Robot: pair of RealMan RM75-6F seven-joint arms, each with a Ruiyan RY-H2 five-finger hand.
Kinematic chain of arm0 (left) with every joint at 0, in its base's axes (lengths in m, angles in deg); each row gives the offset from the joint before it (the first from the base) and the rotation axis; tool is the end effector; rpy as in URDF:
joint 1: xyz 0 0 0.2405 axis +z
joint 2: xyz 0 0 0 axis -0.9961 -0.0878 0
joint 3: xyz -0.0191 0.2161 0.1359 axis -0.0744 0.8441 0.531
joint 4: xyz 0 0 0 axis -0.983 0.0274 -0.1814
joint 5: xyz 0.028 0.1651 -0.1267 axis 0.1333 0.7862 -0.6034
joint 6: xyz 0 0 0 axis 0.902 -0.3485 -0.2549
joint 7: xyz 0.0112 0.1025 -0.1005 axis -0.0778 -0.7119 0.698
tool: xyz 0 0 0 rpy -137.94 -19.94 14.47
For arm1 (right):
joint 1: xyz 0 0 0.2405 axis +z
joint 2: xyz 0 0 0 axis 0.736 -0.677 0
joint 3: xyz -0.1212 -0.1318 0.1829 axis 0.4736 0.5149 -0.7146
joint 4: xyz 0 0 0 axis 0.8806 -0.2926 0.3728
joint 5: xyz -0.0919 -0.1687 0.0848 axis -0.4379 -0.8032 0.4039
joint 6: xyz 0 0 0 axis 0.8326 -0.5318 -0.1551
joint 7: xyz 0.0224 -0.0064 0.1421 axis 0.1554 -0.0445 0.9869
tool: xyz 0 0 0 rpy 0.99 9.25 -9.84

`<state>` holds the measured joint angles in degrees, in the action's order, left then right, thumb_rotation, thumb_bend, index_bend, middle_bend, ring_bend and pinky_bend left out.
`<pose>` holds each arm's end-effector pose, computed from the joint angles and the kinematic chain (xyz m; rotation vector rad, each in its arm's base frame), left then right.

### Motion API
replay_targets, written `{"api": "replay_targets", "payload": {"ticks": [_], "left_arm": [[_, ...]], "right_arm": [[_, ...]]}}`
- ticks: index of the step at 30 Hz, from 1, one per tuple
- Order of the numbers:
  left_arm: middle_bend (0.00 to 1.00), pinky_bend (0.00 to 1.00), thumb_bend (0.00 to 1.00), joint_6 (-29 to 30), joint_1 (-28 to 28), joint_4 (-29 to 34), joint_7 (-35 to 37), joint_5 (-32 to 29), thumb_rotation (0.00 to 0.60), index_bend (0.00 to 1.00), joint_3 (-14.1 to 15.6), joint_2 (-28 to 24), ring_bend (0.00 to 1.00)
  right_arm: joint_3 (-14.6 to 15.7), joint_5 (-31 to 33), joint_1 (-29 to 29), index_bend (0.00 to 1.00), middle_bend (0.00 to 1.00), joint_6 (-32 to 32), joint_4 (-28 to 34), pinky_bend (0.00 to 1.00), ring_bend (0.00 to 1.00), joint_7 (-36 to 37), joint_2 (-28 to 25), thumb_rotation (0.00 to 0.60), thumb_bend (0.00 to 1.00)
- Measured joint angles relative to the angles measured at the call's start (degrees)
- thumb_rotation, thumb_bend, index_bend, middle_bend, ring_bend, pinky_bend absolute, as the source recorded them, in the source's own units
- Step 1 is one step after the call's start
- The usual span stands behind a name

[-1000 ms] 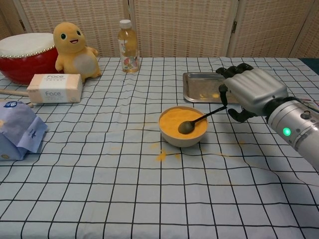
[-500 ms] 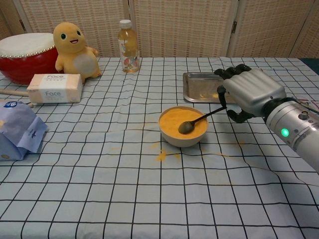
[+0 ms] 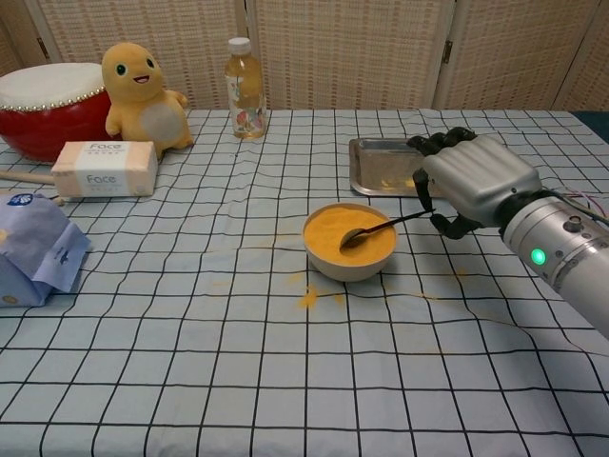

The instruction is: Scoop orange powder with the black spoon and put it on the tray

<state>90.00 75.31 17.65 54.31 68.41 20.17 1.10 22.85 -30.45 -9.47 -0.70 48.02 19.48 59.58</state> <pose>-0.3083 0.1619 0.1515 -1.7372 -1.0179 -0.9403 -0.1620 -0.3257 -0.0563 1.7402 -0.5160 0.6640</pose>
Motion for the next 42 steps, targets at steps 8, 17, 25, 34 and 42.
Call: {"api": "replay_targets", "payload": {"ticks": [8, 17, 25, 34, 42], "left_arm": [[0.0, 0.13, 0.5, 0.0, 0.0, -0.1, 0.1, 0.1, 0.6, 0.0, 0.0, 0.0, 0.0], [0.0, 0.13, 0.5, 0.6, 0.2, -0.3, 0.4, 0.4, 0.6, 0.0, 0.1, -0.1, 0.0], [0.0, 0.13, 0.5, 0.6, 0.1, -0.2, 0.3, 0.7, 0.6, 0.0, 0.2, -0.1, 0.0], [0.0, 0.13, 0.5, 0.9, 0.2, -0.2, 0.2, 1.1, 0.6, 0.0, 0.3, -0.1, 0.0], [0.0, 0.13, 0.5, 1.2, 0.3, -0.3, 0.4, 1.2, 0.6, 0.0, 0.3, -0.2, 0.0]], "right_arm": [[-0.4, -0.4, 0.0, 0.61, 0.04, 0.0, -0.8, 0.03, 0.0, 0.0, 0.8, 0.6, 0.36], [-0.7, 0.0, -0.1, 0.7, 0.08, 0.5, 0.0, 0.03, 0.0, -0.5, 0.6, 0.6, 0.56], [-1.9, 0.6, -0.1, 0.79, 0.11, 0.4, 5.6, 0.03, 0.0, -1.2, -2.7, 0.6, 0.75], [-3.8, 3.7, 2.6, 0.85, 0.14, 1.8, 10.0, 0.04, 0.0, -9.4, -6.1, 0.6, 0.79], [-4.0, 6.5, 7.7, 0.87, 0.15, 3.1, 8.2, 0.04, 0.0, -19.1, -4.8, 0.6, 0.81]]}}
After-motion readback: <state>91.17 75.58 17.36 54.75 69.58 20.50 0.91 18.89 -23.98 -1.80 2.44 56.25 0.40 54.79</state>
